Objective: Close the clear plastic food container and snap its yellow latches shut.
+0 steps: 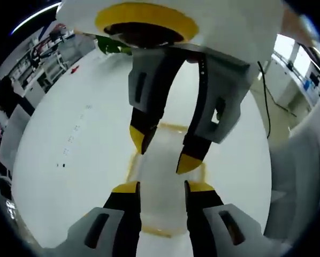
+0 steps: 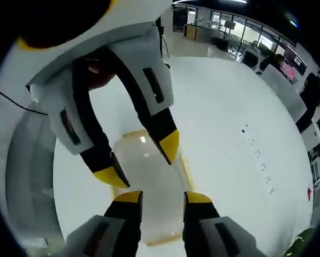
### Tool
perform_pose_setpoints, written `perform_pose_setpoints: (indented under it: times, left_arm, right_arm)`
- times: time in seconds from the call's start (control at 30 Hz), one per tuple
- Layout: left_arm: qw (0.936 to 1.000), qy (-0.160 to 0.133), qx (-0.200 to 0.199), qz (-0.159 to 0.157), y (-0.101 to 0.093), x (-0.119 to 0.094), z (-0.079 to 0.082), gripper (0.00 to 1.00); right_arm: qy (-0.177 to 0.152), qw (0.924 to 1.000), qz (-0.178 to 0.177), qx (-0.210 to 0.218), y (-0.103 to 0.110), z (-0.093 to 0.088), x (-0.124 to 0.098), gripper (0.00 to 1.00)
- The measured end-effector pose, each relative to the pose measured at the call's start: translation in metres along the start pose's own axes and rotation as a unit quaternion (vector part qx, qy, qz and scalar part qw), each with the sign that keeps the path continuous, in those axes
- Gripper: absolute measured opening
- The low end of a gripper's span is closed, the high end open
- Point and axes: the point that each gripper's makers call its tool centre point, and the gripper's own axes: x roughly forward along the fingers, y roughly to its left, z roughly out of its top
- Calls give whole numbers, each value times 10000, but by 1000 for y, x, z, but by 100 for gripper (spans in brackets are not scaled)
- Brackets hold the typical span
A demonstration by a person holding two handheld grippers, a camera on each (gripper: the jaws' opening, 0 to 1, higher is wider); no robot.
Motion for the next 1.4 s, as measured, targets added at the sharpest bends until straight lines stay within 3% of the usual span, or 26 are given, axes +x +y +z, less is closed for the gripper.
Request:
perform_pose_setpoints:
  times: [0.57,0.73,1.03,1.13,1.33,1.4]
  left_arm:
    - [9999,-97,-128,24,-14,6,-6,33]
    - [9999,-118,-92,36,-21,7,-7,35]
    - [9998,-70,121,103,-30,10,-10,43]
    - [9993,31,316,213,-30,13,-16,47]
    - [9993,-42,219,293,-30,17,-17,51]
    - [9988,75,334,339,-31,21,-22,52]
  right_arm:
    - [-182,9998,-51,-100,-14,14,3,28]
    - [-106,9997,-50,-212,-17,13,6,30]
    - [13,9995,214,-235,-15,13,17,38]
    - [23,9994,308,-162,-17,14,20,38]
    - [124,9989,429,-156,-16,11,25,39]
    - [118,9986,506,-131,-16,11,25,39]
